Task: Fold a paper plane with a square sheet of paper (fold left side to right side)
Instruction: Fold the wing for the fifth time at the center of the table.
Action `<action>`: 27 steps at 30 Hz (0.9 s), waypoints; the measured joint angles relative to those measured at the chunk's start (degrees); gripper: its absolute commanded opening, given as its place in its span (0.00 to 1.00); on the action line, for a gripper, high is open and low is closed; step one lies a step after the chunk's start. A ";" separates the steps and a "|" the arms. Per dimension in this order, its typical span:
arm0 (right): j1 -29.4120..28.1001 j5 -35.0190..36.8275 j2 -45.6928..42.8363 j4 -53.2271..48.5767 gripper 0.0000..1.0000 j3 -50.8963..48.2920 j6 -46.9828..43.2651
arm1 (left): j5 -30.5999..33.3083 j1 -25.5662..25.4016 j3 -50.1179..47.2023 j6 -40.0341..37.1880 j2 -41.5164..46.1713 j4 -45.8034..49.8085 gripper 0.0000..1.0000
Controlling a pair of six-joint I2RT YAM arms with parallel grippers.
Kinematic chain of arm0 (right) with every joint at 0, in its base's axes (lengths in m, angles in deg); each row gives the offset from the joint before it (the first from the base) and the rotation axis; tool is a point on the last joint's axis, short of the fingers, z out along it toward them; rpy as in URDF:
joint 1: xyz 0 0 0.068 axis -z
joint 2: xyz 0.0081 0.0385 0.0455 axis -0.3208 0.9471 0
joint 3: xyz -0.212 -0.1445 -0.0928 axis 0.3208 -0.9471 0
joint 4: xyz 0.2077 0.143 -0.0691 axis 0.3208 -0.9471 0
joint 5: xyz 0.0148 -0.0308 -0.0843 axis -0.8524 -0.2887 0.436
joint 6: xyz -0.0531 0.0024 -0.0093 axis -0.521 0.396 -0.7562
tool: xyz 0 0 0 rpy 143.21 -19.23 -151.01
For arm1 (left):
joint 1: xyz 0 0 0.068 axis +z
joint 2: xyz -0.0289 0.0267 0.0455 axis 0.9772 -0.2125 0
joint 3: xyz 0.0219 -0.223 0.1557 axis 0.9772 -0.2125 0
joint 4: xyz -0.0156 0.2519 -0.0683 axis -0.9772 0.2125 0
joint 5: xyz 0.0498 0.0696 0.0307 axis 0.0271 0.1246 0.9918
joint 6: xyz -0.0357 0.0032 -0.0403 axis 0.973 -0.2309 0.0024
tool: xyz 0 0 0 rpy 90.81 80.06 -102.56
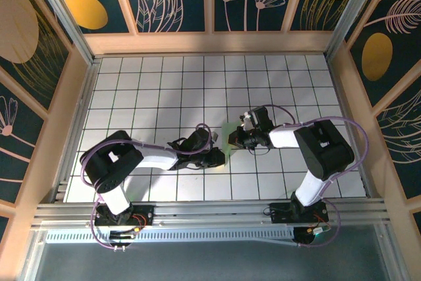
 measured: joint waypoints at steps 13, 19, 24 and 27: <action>0.00 -0.02 0.04 0.00 0.00 0.00 0.00 | -1.42 0.00 0.00 0.00 -0.11 -1.73 0.11; 0.00 -0.04 0.09 0.00 0.00 0.00 0.00 | -1.68 -0.02 0.00 0.00 -0.98 -1.75 0.11; 0.00 -0.07 0.11 0.00 0.00 0.04 0.00 | -2.03 -0.07 0.00 0.00 -1.88 -1.95 0.10; 0.00 -0.04 0.11 -0.02 0.00 0.04 0.00 | -2.32 -0.11 0.00 0.00 -2.08 -2.19 0.09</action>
